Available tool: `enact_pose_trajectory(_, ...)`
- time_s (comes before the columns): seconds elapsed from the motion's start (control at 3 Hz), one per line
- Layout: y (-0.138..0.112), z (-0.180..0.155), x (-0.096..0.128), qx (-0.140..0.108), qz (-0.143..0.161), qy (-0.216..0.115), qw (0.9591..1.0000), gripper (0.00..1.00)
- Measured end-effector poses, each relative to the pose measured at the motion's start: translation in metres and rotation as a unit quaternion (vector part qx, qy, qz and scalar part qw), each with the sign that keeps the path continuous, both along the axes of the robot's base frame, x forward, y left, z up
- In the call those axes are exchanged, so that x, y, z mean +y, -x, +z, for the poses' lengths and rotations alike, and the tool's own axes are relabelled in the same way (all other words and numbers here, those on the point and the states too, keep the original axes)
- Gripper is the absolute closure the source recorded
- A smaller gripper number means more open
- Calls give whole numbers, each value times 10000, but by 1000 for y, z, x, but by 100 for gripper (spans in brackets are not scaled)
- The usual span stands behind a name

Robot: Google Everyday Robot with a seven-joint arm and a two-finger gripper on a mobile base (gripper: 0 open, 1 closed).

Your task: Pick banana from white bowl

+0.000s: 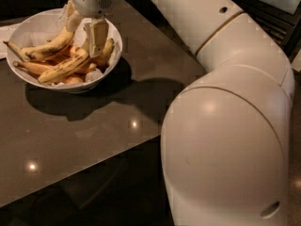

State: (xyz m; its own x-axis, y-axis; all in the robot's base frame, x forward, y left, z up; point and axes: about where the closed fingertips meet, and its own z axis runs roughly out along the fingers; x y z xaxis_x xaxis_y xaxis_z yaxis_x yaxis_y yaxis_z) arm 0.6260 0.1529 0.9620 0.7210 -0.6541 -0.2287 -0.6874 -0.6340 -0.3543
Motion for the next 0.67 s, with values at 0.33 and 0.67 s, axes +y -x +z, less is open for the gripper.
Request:
enact_pose_trajectory(0.33, -1, -5, 1, 39, 19, 32, 10000, 39)
enact_pose_trajectory(0.67, -1, -14, 2, 126, 38, 80, 9999, 40)
